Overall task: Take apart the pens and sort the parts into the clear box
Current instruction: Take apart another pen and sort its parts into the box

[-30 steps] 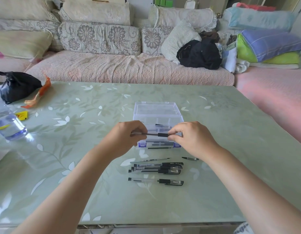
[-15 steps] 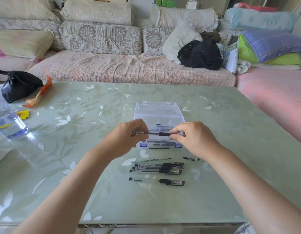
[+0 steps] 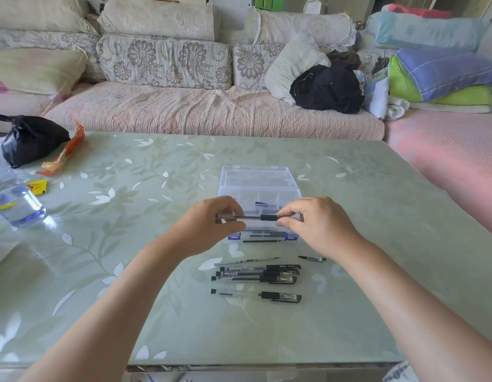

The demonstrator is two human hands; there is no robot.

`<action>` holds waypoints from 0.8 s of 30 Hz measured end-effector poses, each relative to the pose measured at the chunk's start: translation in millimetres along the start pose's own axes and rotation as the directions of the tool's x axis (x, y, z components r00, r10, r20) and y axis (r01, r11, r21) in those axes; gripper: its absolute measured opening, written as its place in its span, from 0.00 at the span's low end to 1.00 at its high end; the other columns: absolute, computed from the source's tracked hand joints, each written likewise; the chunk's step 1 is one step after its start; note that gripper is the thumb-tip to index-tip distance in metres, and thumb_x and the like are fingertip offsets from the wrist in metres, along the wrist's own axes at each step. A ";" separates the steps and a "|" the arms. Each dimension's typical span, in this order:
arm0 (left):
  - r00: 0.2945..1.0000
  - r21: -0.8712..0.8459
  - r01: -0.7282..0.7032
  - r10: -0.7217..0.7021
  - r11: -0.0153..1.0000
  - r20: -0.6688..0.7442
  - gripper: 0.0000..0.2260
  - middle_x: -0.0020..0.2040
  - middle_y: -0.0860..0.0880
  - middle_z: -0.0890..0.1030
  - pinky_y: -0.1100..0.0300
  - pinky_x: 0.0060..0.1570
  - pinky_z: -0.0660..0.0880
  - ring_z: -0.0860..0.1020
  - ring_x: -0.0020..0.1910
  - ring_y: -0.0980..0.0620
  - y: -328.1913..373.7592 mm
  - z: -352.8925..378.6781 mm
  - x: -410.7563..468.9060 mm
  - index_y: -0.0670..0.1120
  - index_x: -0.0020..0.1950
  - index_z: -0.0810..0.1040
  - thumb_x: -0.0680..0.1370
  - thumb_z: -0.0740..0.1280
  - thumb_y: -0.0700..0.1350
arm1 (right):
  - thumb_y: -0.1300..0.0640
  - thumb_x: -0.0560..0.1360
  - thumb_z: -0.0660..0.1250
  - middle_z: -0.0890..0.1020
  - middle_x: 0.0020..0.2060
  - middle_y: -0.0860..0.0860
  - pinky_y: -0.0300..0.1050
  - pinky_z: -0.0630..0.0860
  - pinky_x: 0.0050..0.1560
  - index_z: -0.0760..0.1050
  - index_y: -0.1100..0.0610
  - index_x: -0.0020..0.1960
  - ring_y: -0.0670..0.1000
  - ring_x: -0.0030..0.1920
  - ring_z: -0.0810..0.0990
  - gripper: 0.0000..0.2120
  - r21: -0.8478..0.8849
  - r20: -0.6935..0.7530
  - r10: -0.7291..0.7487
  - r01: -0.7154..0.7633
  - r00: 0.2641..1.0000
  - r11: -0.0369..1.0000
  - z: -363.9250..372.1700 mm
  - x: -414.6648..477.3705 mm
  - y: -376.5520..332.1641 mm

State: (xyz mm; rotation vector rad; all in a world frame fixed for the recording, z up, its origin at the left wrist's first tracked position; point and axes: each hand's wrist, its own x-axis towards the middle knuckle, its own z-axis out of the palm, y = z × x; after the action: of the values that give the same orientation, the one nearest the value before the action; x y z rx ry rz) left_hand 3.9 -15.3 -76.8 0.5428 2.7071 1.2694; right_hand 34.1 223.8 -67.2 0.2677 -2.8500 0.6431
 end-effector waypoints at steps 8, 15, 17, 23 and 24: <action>0.988 -0.028 0.081 -0.077 0.996 0.132 0.14 0.38 0.55 0.83 0.67 0.32 0.69 0.72 0.30 0.55 -1.1 -4.3 -0.4 0.53 0.41 0.84 0.80 0.62 0.55 | 0.46 0.73 0.71 0.73 0.28 0.34 0.31 0.61 0.33 0.84 0.44 0.46 0.37 0.31 0.72 0.05 0.022 -0.032 0.003 -0.003 0.999 1.000 0.8 -0.1 -0.4; 0.998 0.100 -0.003 -0.002 0.995 0.055 0.08 0.36 0.63 0.79 0.69 0.32 0.68 0.71 0.30 0.61 -5.2 0.4 0.2 0.59 0.44 0.77 0.72 0.75 0.52 | 0.47 0.75 0.70 0.68 0.30 0.18 0.33 0.61 0.33 0.83 0.45 0.48 0.30 0.34 0.72 0.05 0.012 0.037 -0.004 0.003 0.999 1.000 -1.5 -1.1 -0.5; 1.000 0.089 -0.005 0.004 0.996 0.009 0.06 0.33 0.64 0.76 0.69 0.31 0.66 0.70 0.30 0.60 -3.1 1.1 0.8 0.57 0.41 0.77 0.73 0.73 0.50 | 0.47 0.76 0.69 0.68 0.30 0.18 0.33 0.60 0.33 0.83 0.45 0.49 0.31 0.33 0.72 0.05 0.011 0.045 -0.004 0.004 0.999 1.000 -1.3 -1.1 -0.5; 1.000 0.071 0.030 -0.030 0.997 0.003 0.03 0.36 0.53 0.79 0.67 0.33 0.69 0.72 0.31 0.55 -2.1 -1.2 -0.6 0.58 0.43 0.83 0.72 0.73 0.55 | 0.47 0.75 0.70 0.69 0.28 0.19 0.33 0.61 0.33 0.83 0.45 0.48 0.36 0.30 0.72 0.05 0.022 0.055 0.016 -0.018 0.998 1.000 -4.0 -1.7 -0.8; 1.000 0.065 -0.006 0.006 0.998 0.000 0.04 0.38 0.56 0.80 0.67 0.34 0.71 0.74 0.33 0.54 -2.2 -0.9 -0.7 0.60 0.46 0.82 0.72 0.74 0.54 | 0.47 0.75 0.70 0.69 0.28 0.19 0.33 0.61 0.33 0.83 0.45 0.48 0.38 0.29 0.71 0.05 0.019 0.063 0.019 -0.020 0.998 1.000 -4.7 -1.8 -1.1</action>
State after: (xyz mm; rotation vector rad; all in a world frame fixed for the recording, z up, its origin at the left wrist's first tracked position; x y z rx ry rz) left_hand 3.8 -17.5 -77.9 0.5586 2.7570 1.1871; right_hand 36.8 225.1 -63.1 0.2687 -2.9111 0.6790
